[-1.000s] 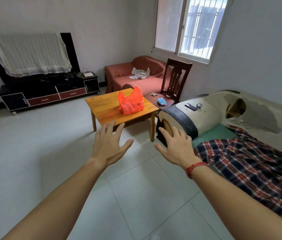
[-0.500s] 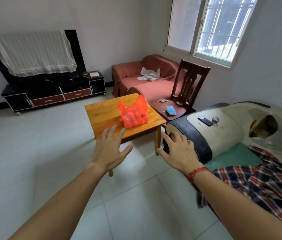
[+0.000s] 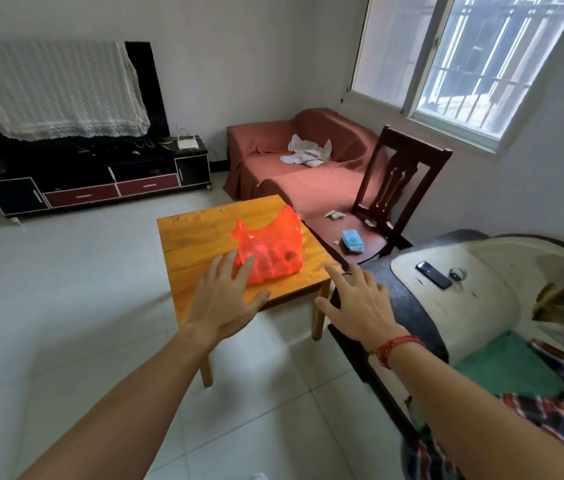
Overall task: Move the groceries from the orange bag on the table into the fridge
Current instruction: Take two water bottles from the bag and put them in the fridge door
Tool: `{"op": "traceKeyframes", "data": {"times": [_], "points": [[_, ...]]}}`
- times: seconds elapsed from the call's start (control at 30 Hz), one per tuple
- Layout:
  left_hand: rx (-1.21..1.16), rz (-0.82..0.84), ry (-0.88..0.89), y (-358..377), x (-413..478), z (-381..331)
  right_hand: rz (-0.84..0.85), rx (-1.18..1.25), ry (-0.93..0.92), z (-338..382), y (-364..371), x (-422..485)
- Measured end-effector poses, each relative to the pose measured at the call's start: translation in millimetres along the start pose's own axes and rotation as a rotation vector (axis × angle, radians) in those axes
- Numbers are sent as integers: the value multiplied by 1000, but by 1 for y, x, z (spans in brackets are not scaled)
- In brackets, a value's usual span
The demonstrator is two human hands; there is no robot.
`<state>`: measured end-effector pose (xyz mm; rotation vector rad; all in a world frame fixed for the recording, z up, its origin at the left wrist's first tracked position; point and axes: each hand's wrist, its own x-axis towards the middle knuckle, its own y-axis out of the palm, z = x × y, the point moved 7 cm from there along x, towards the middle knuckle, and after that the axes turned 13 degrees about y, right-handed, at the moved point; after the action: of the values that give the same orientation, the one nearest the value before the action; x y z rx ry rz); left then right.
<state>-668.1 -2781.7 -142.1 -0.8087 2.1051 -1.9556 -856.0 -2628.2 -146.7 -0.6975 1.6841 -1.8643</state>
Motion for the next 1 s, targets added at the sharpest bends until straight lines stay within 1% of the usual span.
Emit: {"op": "traceKeyframes", "data": {"times": [0.3, 0.53, 0.77, 0.87, 1.0], "points": [[-16, 30, -5, 31, 118, 72, 34, -23, -6, 36, 14, 134], [-37, 69, -34, 67, 184, 112, 66, -10, -36, 57, 41, 221], [-44, 138, -138, 109, 252, 155, 115, 13, -96, 69, 73, 328], [-66, 150, -187, 124, 285, 167, 156, -5, -137, 73, 88, 374], [-81, 210, -243, 149, 321, 181, 221, -9, -174, 76, 108, 428]]}}
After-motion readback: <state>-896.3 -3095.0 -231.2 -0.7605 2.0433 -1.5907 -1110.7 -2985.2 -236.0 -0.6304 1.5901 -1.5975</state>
